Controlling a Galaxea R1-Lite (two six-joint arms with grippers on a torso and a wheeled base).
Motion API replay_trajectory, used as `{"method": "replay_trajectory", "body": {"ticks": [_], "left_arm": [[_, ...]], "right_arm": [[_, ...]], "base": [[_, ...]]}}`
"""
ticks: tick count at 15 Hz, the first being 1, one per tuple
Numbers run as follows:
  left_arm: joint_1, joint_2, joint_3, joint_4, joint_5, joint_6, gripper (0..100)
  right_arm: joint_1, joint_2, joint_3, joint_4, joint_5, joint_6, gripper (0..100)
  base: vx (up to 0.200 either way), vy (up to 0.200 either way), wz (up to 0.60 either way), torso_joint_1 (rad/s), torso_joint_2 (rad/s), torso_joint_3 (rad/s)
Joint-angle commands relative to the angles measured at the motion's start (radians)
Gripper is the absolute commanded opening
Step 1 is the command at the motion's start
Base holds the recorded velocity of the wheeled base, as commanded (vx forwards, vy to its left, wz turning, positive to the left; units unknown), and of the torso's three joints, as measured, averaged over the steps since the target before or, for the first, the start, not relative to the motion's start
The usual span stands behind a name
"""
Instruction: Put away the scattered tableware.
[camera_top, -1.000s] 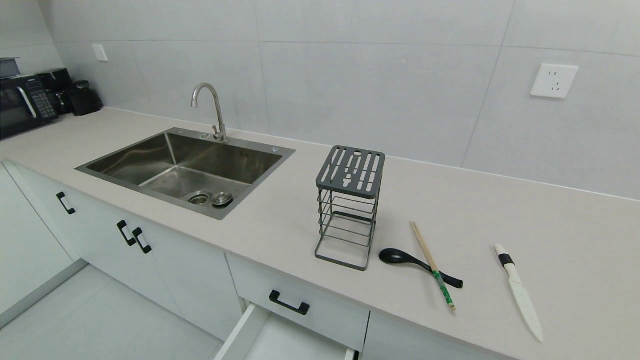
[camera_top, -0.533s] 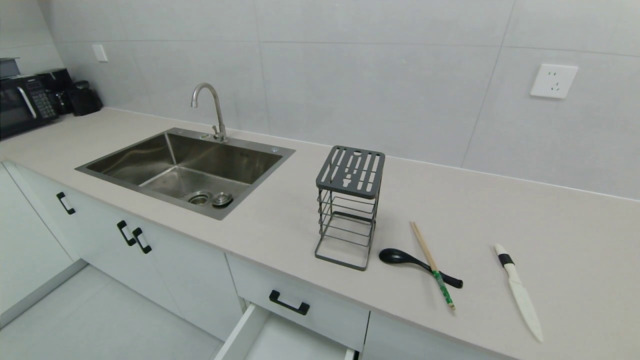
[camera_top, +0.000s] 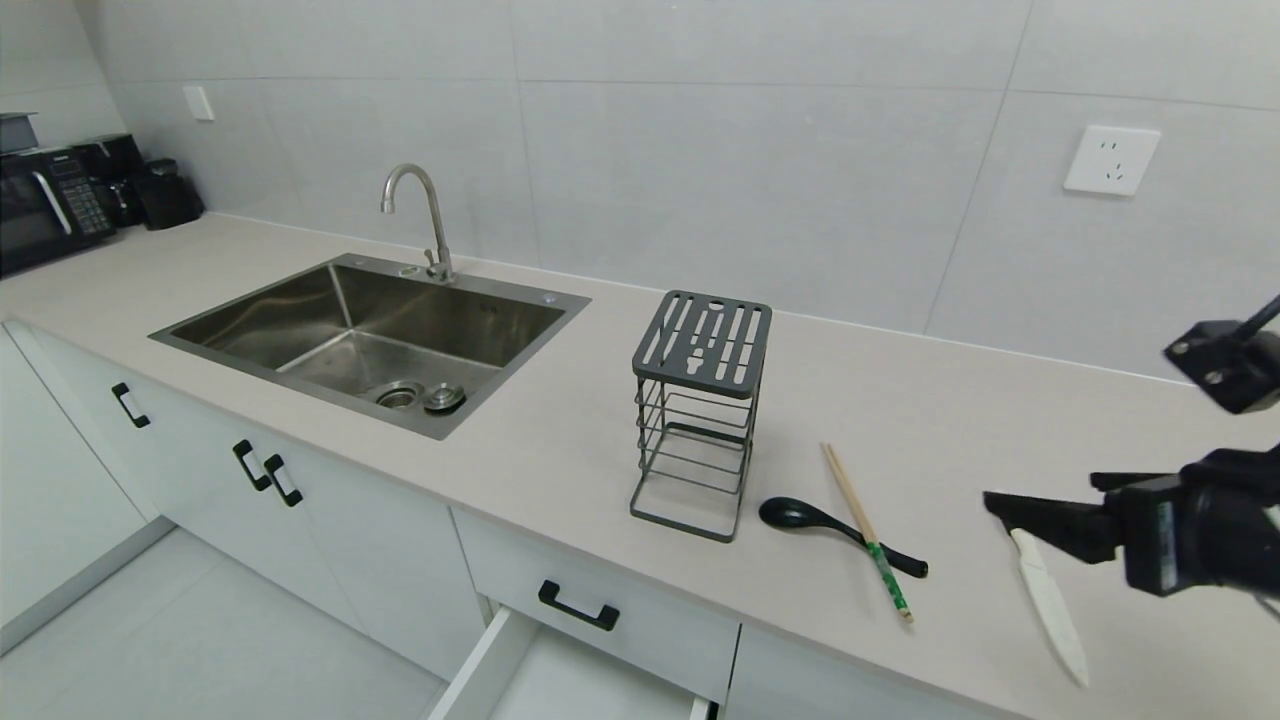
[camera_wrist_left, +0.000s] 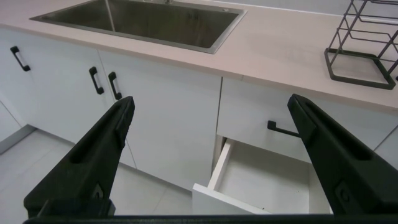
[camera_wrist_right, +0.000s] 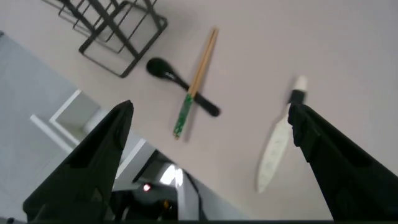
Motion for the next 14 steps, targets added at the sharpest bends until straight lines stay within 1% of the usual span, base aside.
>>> {"method": "replay_trajectory", "body": {"ticks": [1,2,3,4,9,10,14], "left_arm": [[0.000,0.001,0.000,0.000,-0.001,0.000,100],[0.000,0.001,0.000,0.000,0.001,0.000,100],[0.000,0.001,0.000,0.000,0.001,0.000,100],[-0.002,0.001,0.000,0.000,-0.001,0.000,100],[0.000,0.001,0.000,0.000,0.001,0.000,100],[0.000,0.001,0.000,0.000,0.001,0.000,100],[0.000,0.001,0.000,0.000,0.001,0.000,100]], "right_arm": [[0.087,0.107,0.063,0.002,-0.011,0.039,100],[0.095,0.112,0.100,-0.004,-0.009,0.037,100],[0.095,0.112,0.100,-0.004,-0.009,0.037,100],[0.102,0.158,0.128,-0.011,-0.003,0.037,100],[0.133,0.320,0.126,-0.038,-0.012,0.036,100],[0.136,0.342,0.119,-0.038,-0.012,0.036,100],[0.139,0.491,0.008,-0.037,-0.012,0.044,100]], "base": [[0.000,0.000,0.00,0.000,0.00,0.000],[0.000,0.000,0.00,0.000,0.00,0.000],[0.000,0.000,0.00,0.000,0.00,0.000],[0.000,0.000,0.00,0.000,0.00,0.000],[0.000,0.000,0.00,0.000,0.00,0.000],[0.000,0.000,0.00,0.000,0.00,0.000],[0.000,0.000,0.00,0.000,0.00,0.000]]}}
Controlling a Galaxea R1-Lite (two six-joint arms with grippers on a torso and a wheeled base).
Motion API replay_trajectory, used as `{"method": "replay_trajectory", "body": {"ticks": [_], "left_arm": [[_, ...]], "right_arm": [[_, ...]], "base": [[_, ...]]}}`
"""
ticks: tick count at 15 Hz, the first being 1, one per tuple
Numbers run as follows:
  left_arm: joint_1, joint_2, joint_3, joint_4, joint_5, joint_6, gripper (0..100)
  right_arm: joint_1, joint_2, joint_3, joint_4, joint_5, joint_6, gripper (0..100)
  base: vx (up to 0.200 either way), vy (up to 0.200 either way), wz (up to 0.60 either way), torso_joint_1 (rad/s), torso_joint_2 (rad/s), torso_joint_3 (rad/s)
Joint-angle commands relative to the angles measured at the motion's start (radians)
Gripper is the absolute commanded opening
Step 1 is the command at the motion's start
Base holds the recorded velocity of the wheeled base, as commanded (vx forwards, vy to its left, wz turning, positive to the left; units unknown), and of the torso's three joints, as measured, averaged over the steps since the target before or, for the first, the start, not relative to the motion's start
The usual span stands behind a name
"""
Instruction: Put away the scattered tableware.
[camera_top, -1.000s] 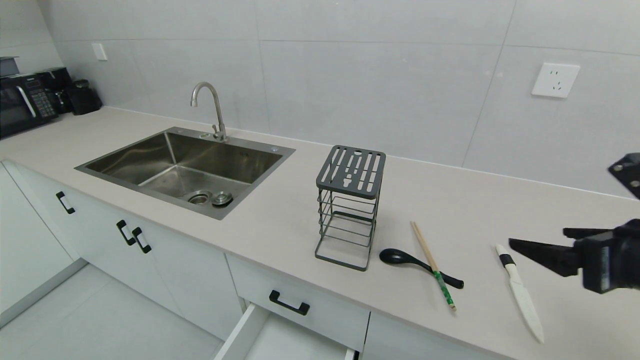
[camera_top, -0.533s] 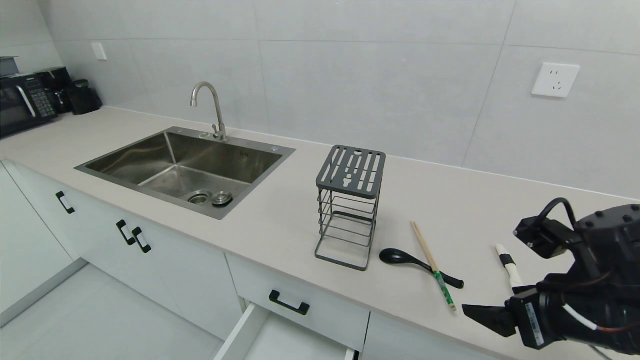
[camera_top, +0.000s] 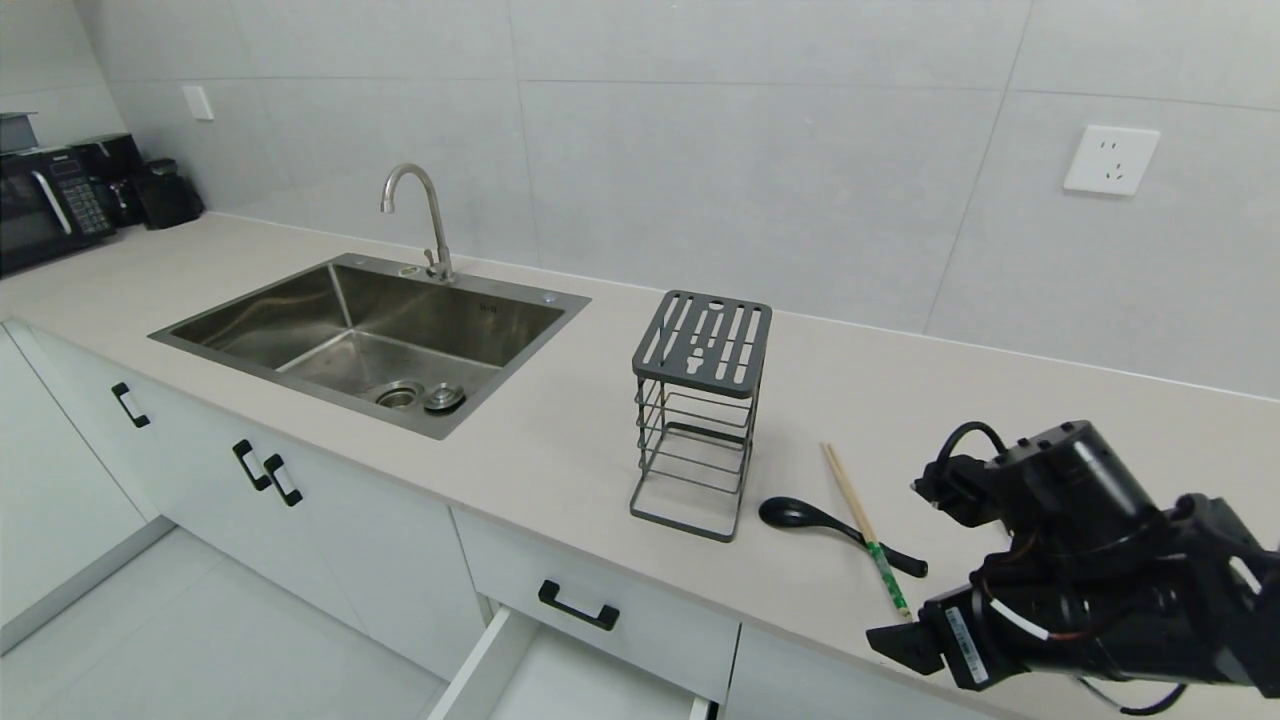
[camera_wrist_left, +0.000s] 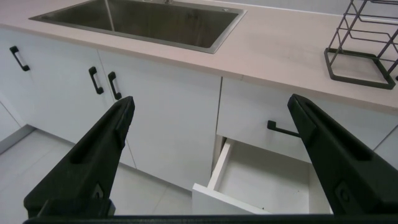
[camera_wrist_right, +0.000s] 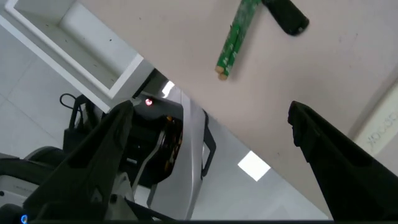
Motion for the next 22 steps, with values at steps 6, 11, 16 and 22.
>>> {"method": "replay_trajectory", "body": {"ticks": [6,11,16,22], "left_arm": [[0.000,0.001,0.000,0.000,-0.001,-0.001,100],[0.000,0.001,0.000,0.000,0.000,-0.001,100],[0.000,0.001,0.000,0.000,0.000,-0.001,100],[0.000,0.001,0.000,0.000,0.000,-0.001,100]], "right_arm": [[-0.004,0.151,-0.055,0.002,0.000,0.011,100],[-0.038,0.180,-0.081,-0.001,0.003,0.037,100],[-0.049,0.239,-0.175,0.002,0.004,0.083,100],[-0.039,0.259,-0.177,0.008,0.003,0.138,100]], "base": [[0.000,0.000,0.00,0.000,0.00,0.000],[0.000,0.000,0.00,0.000,0.00,0.000],[0.000,0.000,0.00,0.000,0.00,0.000],[0.000,0.000,0.00,0.000,0.00,0.000]]}}
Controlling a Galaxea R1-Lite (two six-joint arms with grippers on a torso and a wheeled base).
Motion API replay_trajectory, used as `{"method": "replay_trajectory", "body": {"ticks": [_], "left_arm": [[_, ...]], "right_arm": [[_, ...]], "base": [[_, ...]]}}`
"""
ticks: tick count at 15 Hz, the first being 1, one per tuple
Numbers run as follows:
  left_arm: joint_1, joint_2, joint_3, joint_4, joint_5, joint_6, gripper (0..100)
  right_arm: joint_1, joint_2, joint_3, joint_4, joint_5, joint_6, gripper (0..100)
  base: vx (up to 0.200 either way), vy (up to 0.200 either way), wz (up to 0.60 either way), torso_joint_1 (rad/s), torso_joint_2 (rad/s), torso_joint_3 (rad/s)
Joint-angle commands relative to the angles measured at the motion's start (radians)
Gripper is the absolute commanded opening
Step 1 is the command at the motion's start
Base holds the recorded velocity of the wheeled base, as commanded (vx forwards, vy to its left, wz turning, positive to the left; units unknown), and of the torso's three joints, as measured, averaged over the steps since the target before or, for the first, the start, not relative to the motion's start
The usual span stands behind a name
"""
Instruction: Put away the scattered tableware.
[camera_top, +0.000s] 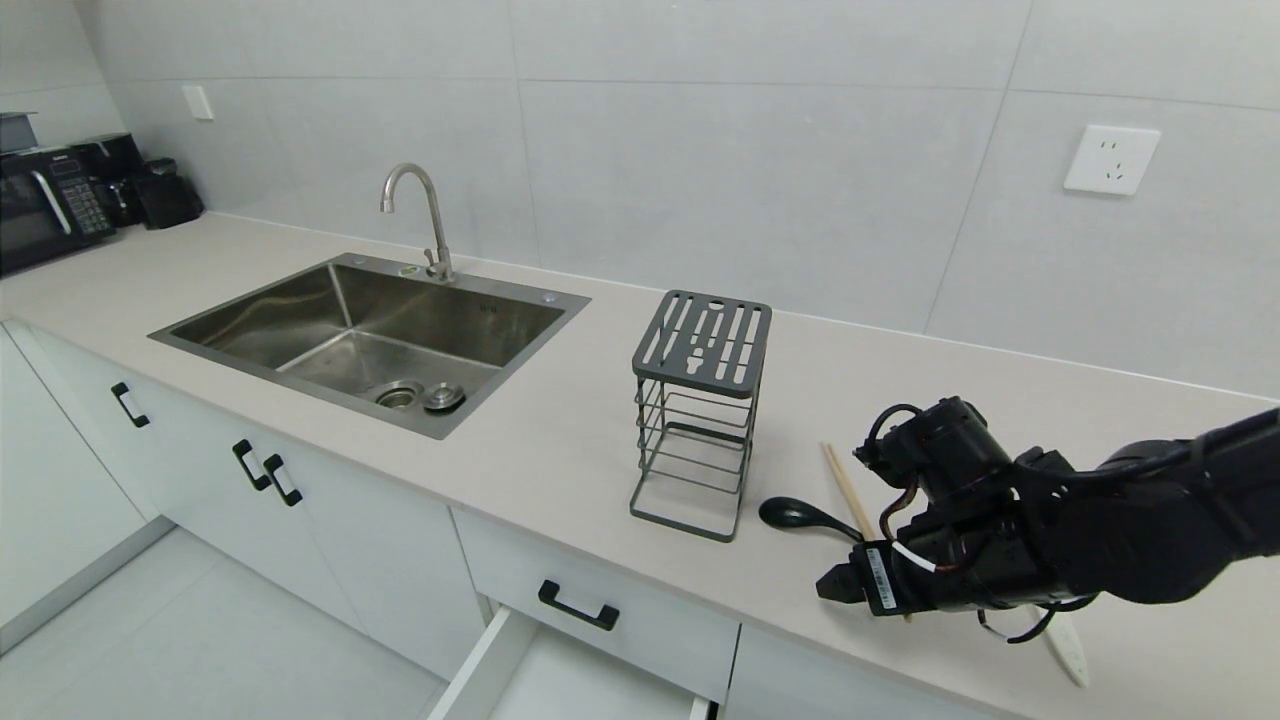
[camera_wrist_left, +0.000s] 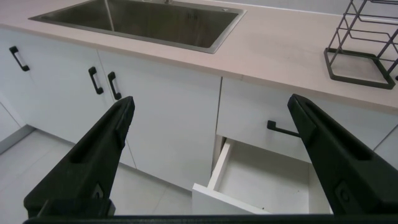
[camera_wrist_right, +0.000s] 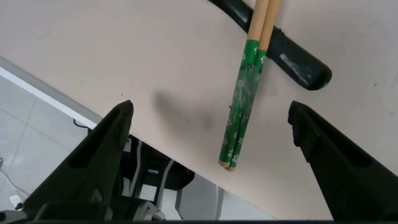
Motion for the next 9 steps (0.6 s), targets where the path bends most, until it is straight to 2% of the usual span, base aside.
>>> {"method": "replay_trajectory", "body": {"ticks": [1,6,7,9], "left_arm": [[0.000,0.001,0.000,0.000,0.001,-0.001,100],[0.000,0.001,0.000,0.000,0.001,-0.001,100],[0.000,0.001,0.000,0.000,-0.001,-0.001,100],[0.000,0.001,0.000,0.000,0.001,-0.001,100]], "right_arm": [[0.007,0.010,0.000,0.000,0.000,0.001,100],[0.021,0.048,-0.014,-0.001,-0.002,0.002,100],[0.022,0.057,-0.024,-0.003,-0.002,0.005,0],[0.022,0.079,-0.058,0.000,-0.003,0.034,0]], "base": [[0.000,0.000,0.00,0.000,0.00,0.000],[0.000,0.000,0.00,0.000,0.00,0.000],[0.000,0.000,0.00,0.000,0.00,0.000],[0.000,0.000,0.00,0.000,0.00,0.000]]}}
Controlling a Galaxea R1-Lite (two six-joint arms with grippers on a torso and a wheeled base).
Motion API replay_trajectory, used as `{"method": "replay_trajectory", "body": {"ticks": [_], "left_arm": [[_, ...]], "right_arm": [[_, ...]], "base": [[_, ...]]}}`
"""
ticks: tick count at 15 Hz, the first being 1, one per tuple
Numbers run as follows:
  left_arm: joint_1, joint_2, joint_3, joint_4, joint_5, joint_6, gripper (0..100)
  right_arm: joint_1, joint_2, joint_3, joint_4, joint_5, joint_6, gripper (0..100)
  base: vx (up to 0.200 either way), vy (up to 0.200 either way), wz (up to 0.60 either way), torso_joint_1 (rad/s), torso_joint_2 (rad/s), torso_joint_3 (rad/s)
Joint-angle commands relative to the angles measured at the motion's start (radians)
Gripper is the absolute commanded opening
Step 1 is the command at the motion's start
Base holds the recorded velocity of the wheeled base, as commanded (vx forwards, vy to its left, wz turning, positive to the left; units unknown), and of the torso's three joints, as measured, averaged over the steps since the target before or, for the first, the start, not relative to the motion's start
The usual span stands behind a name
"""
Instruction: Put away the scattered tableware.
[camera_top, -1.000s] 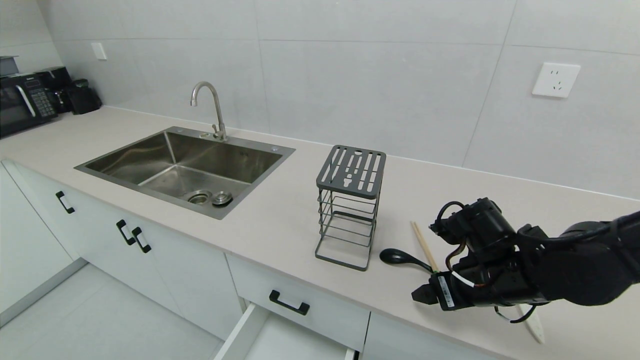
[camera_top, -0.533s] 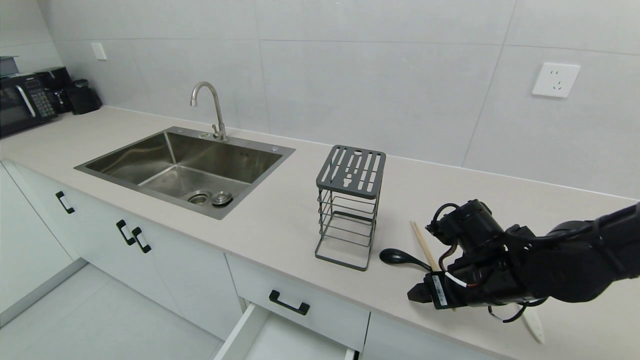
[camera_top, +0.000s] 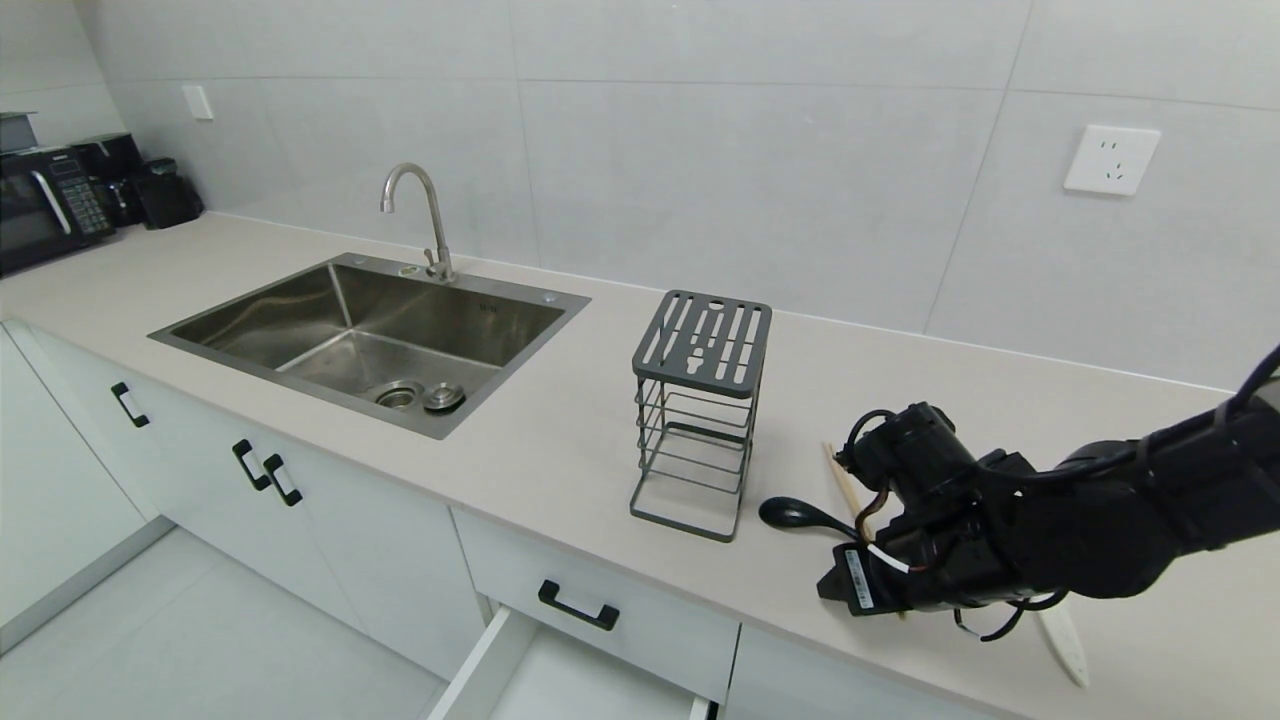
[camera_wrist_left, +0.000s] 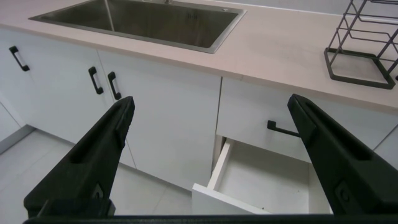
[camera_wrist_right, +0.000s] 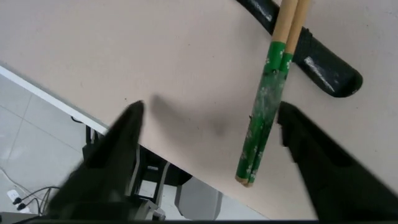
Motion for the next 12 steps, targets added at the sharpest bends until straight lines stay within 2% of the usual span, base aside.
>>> {"method": "replay_trajectory", "body": {"ticks": [1,6,8,12], "left_arm": [[0.000,0.001,0.000,0.000,0.001,-0.001,100],[0.000,0.001,0.000,0.000,-0.001,-0.001,100],[0.000,0.001,0.000,0.000,-0.001,-0.001,100],[0.000,0.001,0.000,0.000,-0.001,-0.001,100]], "right_arm": [[0.001,0.020,-0.019,0.001,-0.001,0.005,0],[-0.033,0.008,-0.014,-0.001,-0.013,0.014,0],[-0.045,-0.034,-0.006,-0.001,-0.047,0.014,0],[-0.060,-0.199,0.041,0.001,-0.048,0.013,0]], "base": [[0.000,0.000,0.00,0.000,0.00,0.000],[0.000,0.000,0.00,0.000,0.00,0.000],[0.000,0.000,0.00,0.000,0.00,0.000],[0.000,0.000,0.00,0.000,0.00,0.000]]}}
